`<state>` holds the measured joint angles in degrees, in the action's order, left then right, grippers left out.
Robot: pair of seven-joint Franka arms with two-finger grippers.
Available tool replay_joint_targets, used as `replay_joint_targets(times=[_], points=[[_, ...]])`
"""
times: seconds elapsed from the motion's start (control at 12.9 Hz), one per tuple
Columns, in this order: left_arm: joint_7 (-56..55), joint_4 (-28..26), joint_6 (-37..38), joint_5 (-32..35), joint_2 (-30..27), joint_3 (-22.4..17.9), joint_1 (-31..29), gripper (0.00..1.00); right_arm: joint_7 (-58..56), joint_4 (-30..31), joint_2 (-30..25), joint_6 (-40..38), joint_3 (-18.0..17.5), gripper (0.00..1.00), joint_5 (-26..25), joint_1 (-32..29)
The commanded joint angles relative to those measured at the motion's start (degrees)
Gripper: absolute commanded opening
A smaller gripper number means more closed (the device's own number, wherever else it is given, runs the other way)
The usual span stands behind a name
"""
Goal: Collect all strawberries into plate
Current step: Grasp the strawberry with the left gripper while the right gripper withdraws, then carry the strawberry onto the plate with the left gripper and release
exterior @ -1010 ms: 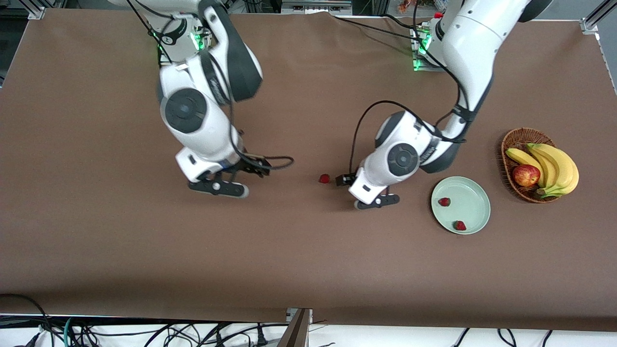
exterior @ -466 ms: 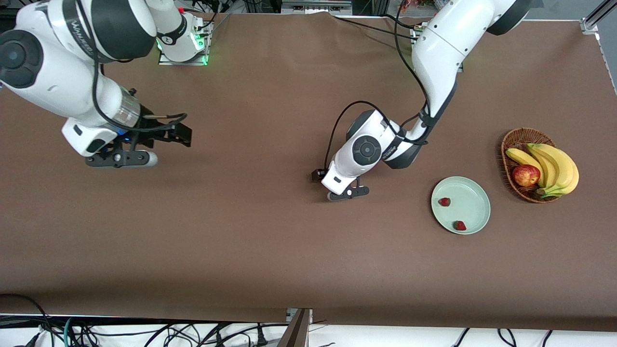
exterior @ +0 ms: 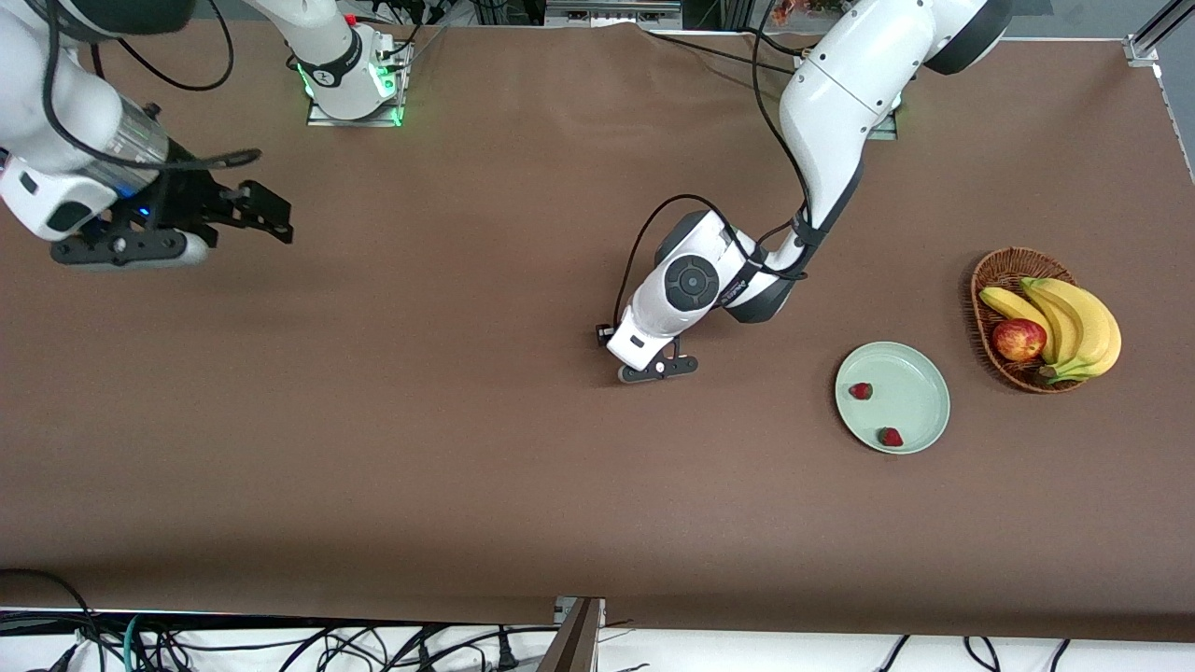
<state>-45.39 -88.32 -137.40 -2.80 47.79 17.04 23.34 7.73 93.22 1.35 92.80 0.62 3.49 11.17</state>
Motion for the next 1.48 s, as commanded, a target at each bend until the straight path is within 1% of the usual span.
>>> replay_joint_targets(times=[0.0,0.23,0.47,0.54,0.62,0.78,0.93,1.09,1.24,1.4], points=[[0.12,1.05,-0.06,-0.63,-0.33,-0.60,0.22,0.01,-3.24,2.41,-2.05,1.24,-3.60,1.00,-1.91,-4.13],[0.30,1.40,0.73,-0.45,-2.43,-1.13,-2.58,0.00,-2.89,0.56,-0.56,1.85,-3.52,1.00,-2.26,-3.96],[0.74,1.49,5.46,0.25,-5.59,-2.18,-5.22,0.00,-2.81,-0.93,0.32,2.21,-3.60,1.00,-4.28,-3.87],[2.92,1.49,7.31,2.69,-6.39,-2.27,-6.45,0.00,-2.46,-0.93,0.32,1.95,-3.60,1.00,-3.94,-4.13],[6.42,1.40,9.59,4.71,-7.35,-2.27,-8.29,0.00,-2.89,-1.02,0.41,2.29,-3.43,1.00,-3.85,-4.48],[14.58,1.40,13.81,5.00,-8.85,-2.27,-12.33,0.00,-3.07,-2.42,0.93,0.89,-2.81,1.00,-3.58,-4.75],[25.64,1.40,19.51,5.09,-10.25,-2.36,-17.07,0.00,-2.81,-2.78,0.85,0.89,-2.64,1.00,-4.19,-4.75],[37.24,0.88,23.48,5.17,-11.49,-2.36,-22.52,0.00,-3.07,-2.87,1.03,1.42,-2.55,1.00,-4.46,-4.84],[46.31,0.44,24.29,7.53,-11.49,-2.36,-27.18,0.00,-2.46,-2.78,1.03,0.89,-2.64,1.00,-4.46,-4.58],[51.00,-0.96,24.38,10.96,-11.23,-2.36,-29.39,0.00,-1.66,-2.78,1.03,1.15,-2.73,1.00,-4.63,-4.31]])
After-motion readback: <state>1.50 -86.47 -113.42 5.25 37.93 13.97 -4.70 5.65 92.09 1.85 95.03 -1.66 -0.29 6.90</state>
